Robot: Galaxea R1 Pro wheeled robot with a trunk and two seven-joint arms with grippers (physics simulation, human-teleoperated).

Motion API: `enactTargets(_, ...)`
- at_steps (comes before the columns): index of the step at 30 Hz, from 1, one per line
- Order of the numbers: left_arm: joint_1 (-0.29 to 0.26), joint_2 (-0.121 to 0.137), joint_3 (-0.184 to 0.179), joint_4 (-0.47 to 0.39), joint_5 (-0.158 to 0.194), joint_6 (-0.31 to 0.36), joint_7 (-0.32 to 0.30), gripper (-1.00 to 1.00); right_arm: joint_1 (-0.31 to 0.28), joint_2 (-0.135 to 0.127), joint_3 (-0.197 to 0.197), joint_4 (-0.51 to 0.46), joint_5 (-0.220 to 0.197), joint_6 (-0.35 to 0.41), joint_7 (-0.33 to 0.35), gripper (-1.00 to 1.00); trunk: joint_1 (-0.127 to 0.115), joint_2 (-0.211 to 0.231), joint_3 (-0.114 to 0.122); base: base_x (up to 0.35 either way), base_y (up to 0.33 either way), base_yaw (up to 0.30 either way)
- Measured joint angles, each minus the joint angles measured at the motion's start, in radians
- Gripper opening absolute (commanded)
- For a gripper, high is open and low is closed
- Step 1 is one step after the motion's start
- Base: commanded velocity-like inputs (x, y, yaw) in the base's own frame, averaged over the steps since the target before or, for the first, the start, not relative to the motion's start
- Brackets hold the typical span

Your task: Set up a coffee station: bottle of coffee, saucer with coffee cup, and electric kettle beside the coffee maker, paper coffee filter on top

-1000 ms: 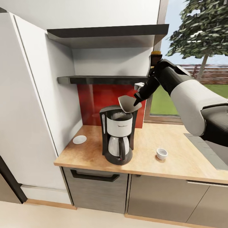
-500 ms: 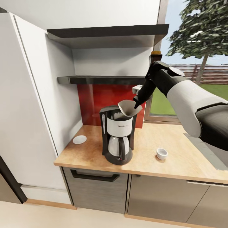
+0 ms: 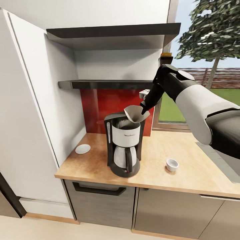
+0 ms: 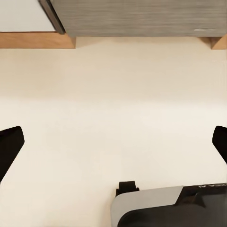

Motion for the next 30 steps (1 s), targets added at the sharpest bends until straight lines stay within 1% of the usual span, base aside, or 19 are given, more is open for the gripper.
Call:
enactTargets(6,0.0,-0.001,0.0,0.0,0.0,0.0,0.0,1.0,0.0,0.0,0.001,-0.001,0.0,0.0,0.0,-1.0,0.0,0.0,0.0,0.056,0.0,0.0)
enactTargets(30,0.0,0.0,0.0,0.0,0.003,0.0,0.0,1.0,0.0,0.003,0.002,0.0,0.001,0.001,0.0,-1.0,0.0,0.0,0.0,0.002,0.0,0.0)
